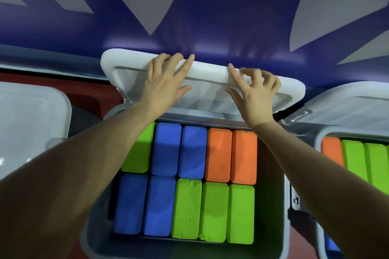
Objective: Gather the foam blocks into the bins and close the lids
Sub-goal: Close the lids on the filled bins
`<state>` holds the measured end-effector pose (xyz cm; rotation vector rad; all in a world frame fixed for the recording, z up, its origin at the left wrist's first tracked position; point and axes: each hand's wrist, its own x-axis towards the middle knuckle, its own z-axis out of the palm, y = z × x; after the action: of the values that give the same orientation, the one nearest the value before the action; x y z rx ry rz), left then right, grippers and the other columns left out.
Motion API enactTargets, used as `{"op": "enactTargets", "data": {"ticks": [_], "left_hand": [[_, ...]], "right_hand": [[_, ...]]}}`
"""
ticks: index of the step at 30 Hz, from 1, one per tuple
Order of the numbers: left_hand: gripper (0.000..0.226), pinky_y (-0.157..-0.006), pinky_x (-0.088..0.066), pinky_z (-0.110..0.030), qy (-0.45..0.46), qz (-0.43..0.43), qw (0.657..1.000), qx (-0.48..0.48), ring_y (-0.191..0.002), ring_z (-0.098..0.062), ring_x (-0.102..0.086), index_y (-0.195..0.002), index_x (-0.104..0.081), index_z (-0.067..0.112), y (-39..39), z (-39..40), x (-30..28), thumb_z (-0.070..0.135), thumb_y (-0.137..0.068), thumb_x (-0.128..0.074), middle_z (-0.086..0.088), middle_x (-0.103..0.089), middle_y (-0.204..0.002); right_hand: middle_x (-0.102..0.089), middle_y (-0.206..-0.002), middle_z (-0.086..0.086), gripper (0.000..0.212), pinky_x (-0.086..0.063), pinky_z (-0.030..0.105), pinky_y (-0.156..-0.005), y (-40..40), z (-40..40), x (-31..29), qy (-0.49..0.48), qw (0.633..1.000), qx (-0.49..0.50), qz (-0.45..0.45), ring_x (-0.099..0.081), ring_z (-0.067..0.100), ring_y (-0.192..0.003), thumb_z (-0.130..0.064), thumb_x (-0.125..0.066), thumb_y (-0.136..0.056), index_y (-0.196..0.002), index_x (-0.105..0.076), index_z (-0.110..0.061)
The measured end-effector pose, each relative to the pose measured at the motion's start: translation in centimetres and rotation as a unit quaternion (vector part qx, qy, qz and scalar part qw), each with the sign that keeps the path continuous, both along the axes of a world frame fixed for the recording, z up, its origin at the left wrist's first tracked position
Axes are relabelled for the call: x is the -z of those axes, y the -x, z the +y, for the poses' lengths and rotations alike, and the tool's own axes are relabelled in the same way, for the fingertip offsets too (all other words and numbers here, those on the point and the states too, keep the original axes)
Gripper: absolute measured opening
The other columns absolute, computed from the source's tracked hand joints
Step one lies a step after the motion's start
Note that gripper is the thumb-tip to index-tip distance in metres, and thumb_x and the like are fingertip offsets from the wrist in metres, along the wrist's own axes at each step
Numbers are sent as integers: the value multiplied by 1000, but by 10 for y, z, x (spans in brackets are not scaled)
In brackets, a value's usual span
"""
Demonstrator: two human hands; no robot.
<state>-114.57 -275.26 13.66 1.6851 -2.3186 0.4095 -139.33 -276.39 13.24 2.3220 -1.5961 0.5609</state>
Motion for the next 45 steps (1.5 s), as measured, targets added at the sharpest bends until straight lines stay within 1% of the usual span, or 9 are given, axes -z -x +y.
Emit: {"op": "enactTargets", "data": {"ticks": [6,12,16,27,31,33,37,41,45], "left_hand": [[47,-76,-43,-40,61,65,996,-4,-97,-26,-35,-128,-50,35,-4,-18,5,38,-82,-61,4,-44,-115],[48,-80,-32,-36,98,33,995,12,-97,-24,-36,-128,-46,35,-6,-18,-20,37,-83,-62,6,-41,-116],[48,-81,-30,-36,122,26,992,31,-97,-24,-36,-129,-46,34,-16,-17,-63,39,-84,-61,6,-41,-117],[43,-83,-33,-38,208,59,976,38,-98,-26,-39,-132,-48,25,-29,-5,-225,33,-91,-59,0,-44,-117],[35,-90,-37,-43,221,60,971,62,-105,-29,-44,-133,-48,21,-34,1,-263,32,-100,-48,-3,-46,-120],[33,-95,-41,-46,225,67,968,90,-104,-30,-48,-131,-51,19,-36,3,-278,30,-100,-49,-6,-55,-117],[33,-88,-49,-44,233,54,960,143,-96,-30,-55,-128,-58,16,-34,14,-292,27,-97,-58,-11,-68,-107],[34,-81,-53,-38,159,55,972,162,-93,-29,-60,-124,-64,14,-25,47,-267,27,-94,-57,-9,-69,-109],[36,-66,-52,-31,44,83,985,141,-82,-26,-62,-117,-69,17,-15,80,-214,33,-90,-52,-4,-70,-103]], "right_hand": [[-54,-107,1,44,-42,51,-84,-3,-18,7,68,997,-20,-27,-41,28,-97,-26,-69,-84,-124,-52,-32],[-59,-106,1,42,-42,46,-78,-2,-12,-16,94,995,-12,-18,-43,26,-96,-26,-69,-86,-124,-51,-32],[-47,-114,-4,38,-34,43,-81,-9,-12,-62,134,991,-18,-6,-43,25,-96,-29,-66,-90,-125,-50,-33],[-44,-118,0,34,-31,46,-93,-22,10,-243,184,983,-18,9,-40,27,-101,-28,-59,-96,-128,-50,-27],[-42,-119,2,35,-29,48,-94,-27,22,-283,167,986,-14,20,-39,28,-102,-28,-57,-96,-130,-48,-24],[-42,-119,4,36,-28,48,-93,-26,31,-297,152,988,-17,24,-39,30,-101,-28,-57,-95,-130,-51,-20],[-44,-119,7,35,-28,47,-91,-18,53,-309,118,993,-14,26,-39,32,-100,-23,-55,-96,-130,-59,-14],[-57,-116,10,38,-31,45,-89,-2,78,-284,47,998,-34,31,-43,32,-99,-28,-53,-96,-132,-58,-14],[-59,-108,8,41,-29,42,-89,12,96,-234,-59,995,-70,28,-43,30,-94,-33,-42,-98,-132,-57,-16]]}}
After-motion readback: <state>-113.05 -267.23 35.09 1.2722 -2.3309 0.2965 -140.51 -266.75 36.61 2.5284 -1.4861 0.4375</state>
